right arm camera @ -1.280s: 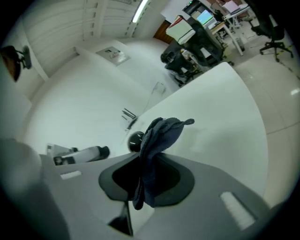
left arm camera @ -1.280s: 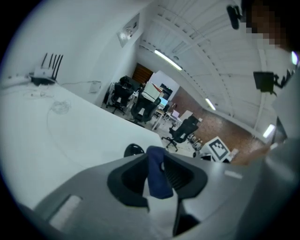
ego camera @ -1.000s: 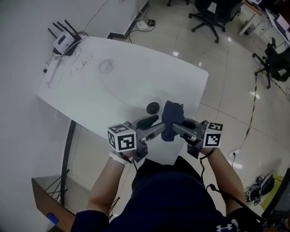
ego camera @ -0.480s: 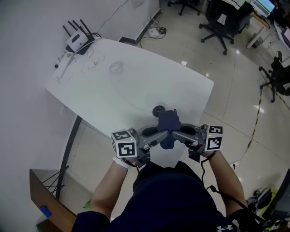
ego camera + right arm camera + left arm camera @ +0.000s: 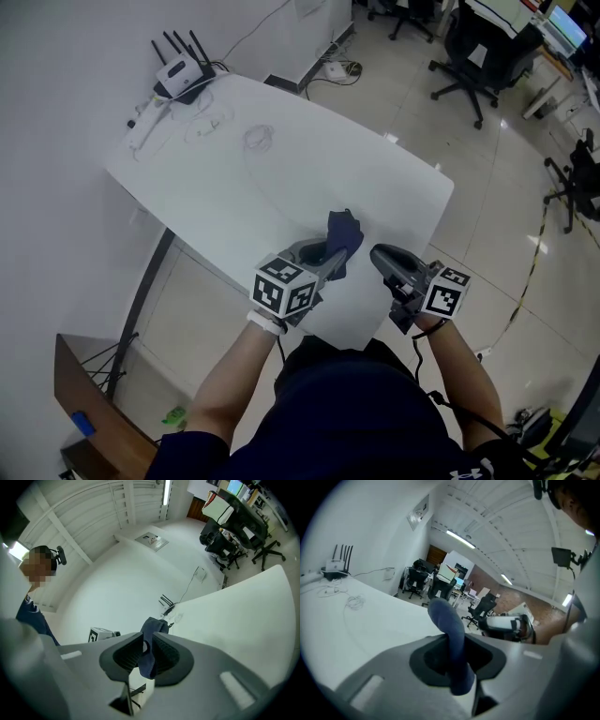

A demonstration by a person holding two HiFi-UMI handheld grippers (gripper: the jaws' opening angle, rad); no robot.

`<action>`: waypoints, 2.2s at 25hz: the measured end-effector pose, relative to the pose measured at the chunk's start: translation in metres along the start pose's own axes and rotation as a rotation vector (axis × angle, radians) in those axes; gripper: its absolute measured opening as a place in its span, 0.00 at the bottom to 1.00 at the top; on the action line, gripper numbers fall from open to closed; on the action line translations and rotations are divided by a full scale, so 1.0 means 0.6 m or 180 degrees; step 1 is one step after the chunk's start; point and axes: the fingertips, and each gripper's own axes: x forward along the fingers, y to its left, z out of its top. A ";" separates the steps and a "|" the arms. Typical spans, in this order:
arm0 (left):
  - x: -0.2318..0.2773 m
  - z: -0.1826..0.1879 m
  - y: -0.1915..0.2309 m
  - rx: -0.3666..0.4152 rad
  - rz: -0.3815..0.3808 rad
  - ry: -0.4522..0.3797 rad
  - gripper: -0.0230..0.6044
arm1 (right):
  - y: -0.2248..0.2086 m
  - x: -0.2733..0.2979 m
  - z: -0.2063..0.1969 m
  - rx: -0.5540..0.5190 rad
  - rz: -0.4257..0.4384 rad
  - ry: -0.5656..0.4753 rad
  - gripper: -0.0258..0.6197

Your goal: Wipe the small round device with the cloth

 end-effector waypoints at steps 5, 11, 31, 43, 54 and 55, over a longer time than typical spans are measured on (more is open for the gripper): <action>0.036 0.004 0.018 0.0037 0.0094 0.0149 0.16 | -0.012 0.003 0.006 0.0006 -0.0117 -0.0061 0.14; 0.045 0.001 0.054 -0.0122 0.0143 0.0281 0.17 | -0.030 0.007 -0.005 0.0051 -0.0219 -0.0029 0.14; 0.041 -0.050 0.165 -0.1816 -0.0735 0.0069 0.18 | -0.085 0.016 -0.027 0.0299 -0.0389 0.0049 0.13; 0.064 -0.143 0.239 -0.1238 0.0196 0.0603 0.17 | -0.098 0.005 -0.025 0.0401 -0.0479 -0.0019 0.13; -0.003 -0.074 0.211 -0.1376 0.0663 -0.0073 0.17 | -0.075 -0.018 -0.027 0.0388 -0.0413 -0.0097 0.12; -0.012 -0.057 0.194 -0.1357 0.0614 -0.0159 0.17 | -0.072 -0.018 -0.028 0.0387 -0.0403 -0.0099 0.12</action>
